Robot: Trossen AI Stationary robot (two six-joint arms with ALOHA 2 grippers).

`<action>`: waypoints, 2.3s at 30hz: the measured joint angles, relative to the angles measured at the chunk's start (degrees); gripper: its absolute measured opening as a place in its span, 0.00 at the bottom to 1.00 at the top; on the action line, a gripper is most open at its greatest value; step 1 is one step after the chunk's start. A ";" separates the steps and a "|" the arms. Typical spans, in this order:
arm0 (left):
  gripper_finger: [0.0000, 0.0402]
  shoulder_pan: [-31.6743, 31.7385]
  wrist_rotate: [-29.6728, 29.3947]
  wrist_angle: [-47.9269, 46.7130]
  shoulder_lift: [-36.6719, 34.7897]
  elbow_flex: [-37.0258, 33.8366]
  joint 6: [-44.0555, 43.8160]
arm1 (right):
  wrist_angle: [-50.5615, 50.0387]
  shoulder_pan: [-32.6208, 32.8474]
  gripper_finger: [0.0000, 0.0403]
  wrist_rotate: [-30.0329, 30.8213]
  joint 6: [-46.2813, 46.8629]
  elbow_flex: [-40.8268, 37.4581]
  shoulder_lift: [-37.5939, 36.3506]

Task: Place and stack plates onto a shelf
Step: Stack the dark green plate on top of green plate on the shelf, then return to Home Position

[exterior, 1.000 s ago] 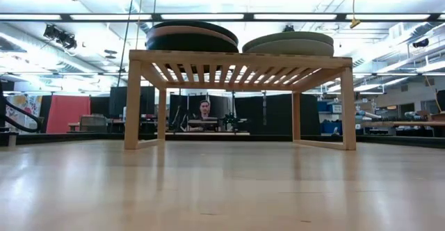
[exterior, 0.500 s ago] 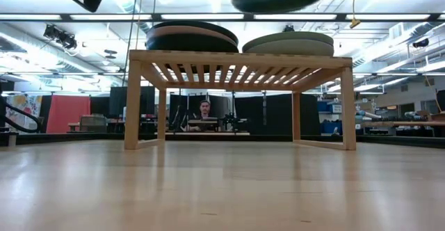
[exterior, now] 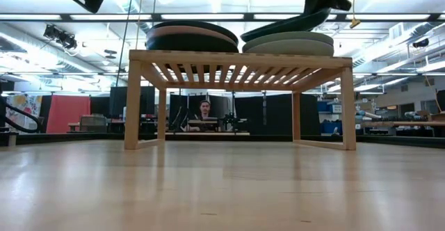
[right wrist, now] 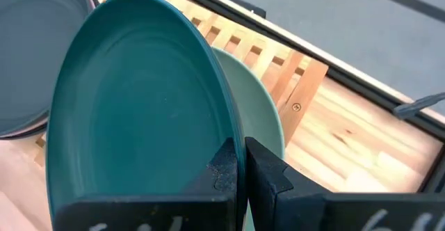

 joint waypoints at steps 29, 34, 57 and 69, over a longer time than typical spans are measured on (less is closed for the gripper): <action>0.30 0.00 0.01 -0.01 0.00 0.02 -0.02 | 0.02 -1.56 0.21 -2.47 0.02 0.02 0.90; 0.30 0.00 0.02 -0.01 0.00 0.02 -0.02 | 0.02 -1.56 0.30 -2.42 0.00 0.02 0.90; 0.30 0.00 0.02 -0.01 0.00 0.02 -0.01 | 0.02 -1.56 0.41 4.01 -4.39 0.02 0.90; 0.30 6.11 3.61 10.35 0.04 0.07 8.51 | 16.12 4.37 0.41 -5.11 -10.97 0.02 0.90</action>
